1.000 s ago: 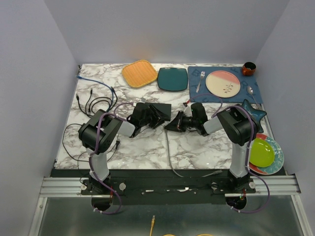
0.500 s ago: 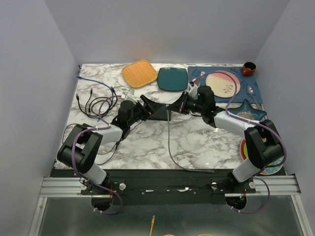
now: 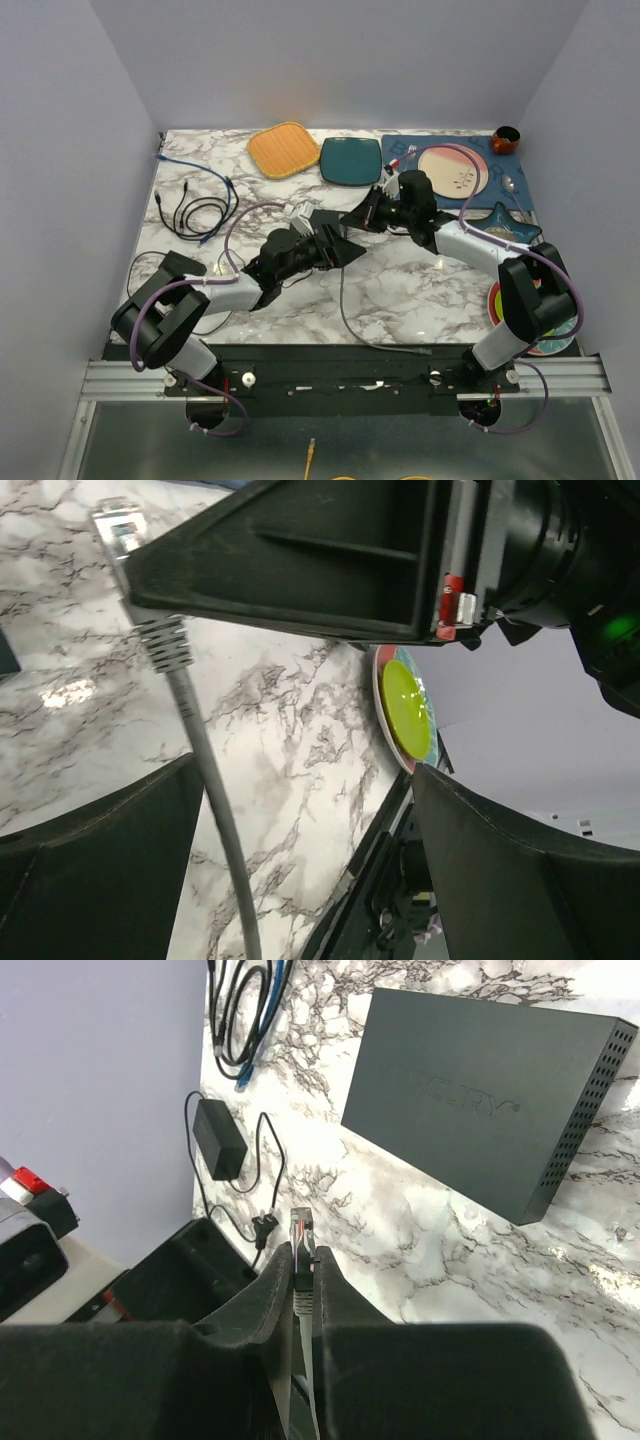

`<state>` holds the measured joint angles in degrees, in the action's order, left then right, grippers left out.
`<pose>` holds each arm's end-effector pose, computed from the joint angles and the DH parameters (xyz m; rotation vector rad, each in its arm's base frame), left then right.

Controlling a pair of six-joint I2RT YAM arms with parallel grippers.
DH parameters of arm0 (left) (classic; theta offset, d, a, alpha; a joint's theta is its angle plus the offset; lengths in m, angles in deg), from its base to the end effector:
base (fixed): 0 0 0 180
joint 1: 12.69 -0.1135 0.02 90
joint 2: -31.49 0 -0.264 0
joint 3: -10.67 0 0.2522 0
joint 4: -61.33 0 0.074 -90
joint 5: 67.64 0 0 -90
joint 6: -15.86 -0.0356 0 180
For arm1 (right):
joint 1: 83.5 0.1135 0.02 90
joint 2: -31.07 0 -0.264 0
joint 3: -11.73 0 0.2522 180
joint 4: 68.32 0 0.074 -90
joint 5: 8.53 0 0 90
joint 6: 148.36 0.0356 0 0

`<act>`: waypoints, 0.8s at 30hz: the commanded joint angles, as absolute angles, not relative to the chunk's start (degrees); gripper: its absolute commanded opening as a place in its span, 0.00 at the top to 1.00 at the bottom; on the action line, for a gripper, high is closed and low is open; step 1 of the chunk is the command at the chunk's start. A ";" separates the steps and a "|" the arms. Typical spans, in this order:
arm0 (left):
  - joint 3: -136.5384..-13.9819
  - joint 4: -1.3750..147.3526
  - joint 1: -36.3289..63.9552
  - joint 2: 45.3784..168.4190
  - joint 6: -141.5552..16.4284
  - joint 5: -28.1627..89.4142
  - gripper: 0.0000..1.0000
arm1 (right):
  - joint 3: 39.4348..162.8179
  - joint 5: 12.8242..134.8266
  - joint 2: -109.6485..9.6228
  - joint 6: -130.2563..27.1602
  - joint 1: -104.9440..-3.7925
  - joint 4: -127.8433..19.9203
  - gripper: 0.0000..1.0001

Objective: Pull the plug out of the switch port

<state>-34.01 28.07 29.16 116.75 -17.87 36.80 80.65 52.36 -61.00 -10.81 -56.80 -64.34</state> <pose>0.2156 -0.2050 0.1987 -0.0287 1.9336 -1.4368 0.3093 0.1750 0.2302 0.0553 2.2492 1.2798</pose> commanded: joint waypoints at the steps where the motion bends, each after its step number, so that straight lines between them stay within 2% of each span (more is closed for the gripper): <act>1: -37.27 32.19 29.41 119.38 -21.76 38.70 0.36 | 81.75 53.08 -58.15 -11.07 -56.07 -62.55 0.99; 2: -37.89 33.51 29.33 119.82 -21.85 38.89 0.60 | 81.48 53.16 -57.01 -11.34 -56.07 -62.55 0.99; 5: -39.21 39.22 29.33 120.00 -23.51 38.02 0.93 | 79.73 55.44 -52.72 -12.66 -55.99 -62.64 0.94; 6: -39.13 41.76 29.33 118.69 -24.13 37.40 0.98 | 79.46 57.02 -51.56 -13.01 -55.99 -62.64 0.83; 9: -39.65 47.55 29.24 114.40 -26.76 33.27 1.00 | 78.84 59.74 -46.91 -14.77 -56.07 -62.29 0.58; 12: -42.01 54.75 28.54 108.95 -28.78 29.76 1.00 | 78.14 63.95 -40.51 -14.86 -55.99 -61.15 0.48; 17: -49.22 67.43 21.43 99.71 -30.11 24.66 1.00 | 73.14 72.84 -27.67 -12.31 -55.99 -61.23 0.44; 21: -58.53 75.00 8.43 96.27 -29.67 24.30 1.00 | 68.04 73.65 -20.45 -11.87 -55.99 -64.31 0.44; 24: -69.75 76.85 -0.98 98.36 -28.97 25.70 1.00 | 65.49 72.68 -18.07 -11.52 -55.99 -65.37 0.45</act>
<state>-58.90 69.92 7.76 97.71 -28.52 27.38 69.33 70.11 -19.48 -12.30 -56.32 -64.01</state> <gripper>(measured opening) 0.046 0.556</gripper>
